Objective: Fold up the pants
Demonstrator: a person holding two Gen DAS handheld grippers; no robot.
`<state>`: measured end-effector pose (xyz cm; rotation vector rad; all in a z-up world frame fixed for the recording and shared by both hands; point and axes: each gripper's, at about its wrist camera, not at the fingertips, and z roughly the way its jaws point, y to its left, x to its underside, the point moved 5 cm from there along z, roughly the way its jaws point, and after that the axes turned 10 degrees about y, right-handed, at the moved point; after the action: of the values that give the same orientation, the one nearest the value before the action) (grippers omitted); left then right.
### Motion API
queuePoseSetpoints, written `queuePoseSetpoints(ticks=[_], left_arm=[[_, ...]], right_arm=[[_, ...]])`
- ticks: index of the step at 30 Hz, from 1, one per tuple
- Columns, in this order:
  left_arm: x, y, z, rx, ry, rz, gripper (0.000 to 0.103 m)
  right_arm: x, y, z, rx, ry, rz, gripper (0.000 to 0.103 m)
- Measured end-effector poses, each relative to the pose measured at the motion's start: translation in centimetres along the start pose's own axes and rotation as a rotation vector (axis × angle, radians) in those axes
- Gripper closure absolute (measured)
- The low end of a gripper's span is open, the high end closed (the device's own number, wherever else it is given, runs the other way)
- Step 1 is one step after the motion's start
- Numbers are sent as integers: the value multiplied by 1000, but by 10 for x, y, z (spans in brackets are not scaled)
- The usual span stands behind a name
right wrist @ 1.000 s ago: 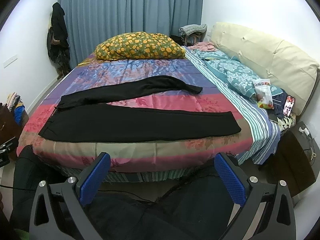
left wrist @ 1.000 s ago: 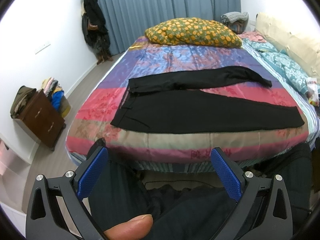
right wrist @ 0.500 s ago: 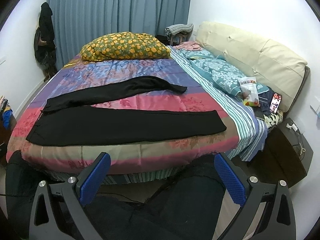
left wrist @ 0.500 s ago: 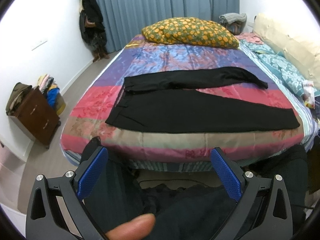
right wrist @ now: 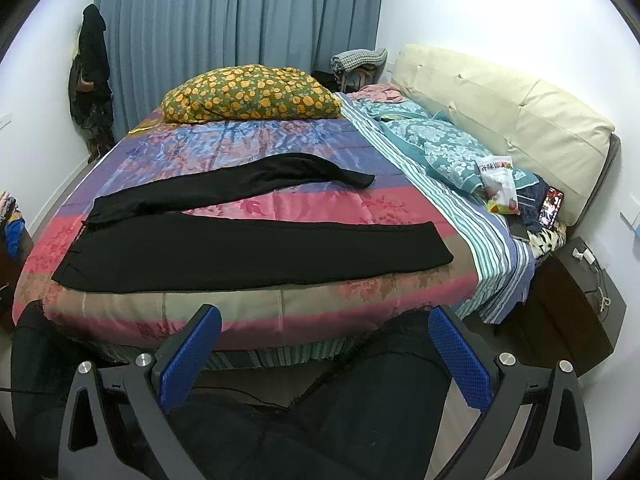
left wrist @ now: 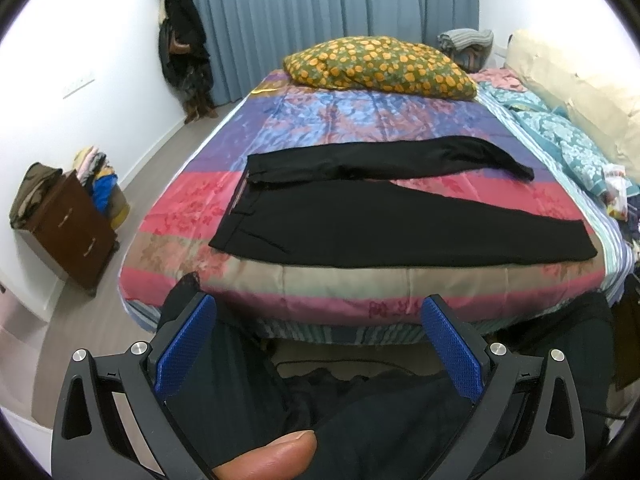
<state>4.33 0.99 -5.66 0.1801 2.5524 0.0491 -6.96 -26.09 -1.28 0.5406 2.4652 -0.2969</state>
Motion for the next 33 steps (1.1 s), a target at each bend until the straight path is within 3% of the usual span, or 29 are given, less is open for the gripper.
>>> queuePoseSetpoints(ticks=[33], left_arm=[[3, -2, -3, -15, -22, 13, 0]], right_arm=[[4, 5, 1, -6, 2, -11, 1]])
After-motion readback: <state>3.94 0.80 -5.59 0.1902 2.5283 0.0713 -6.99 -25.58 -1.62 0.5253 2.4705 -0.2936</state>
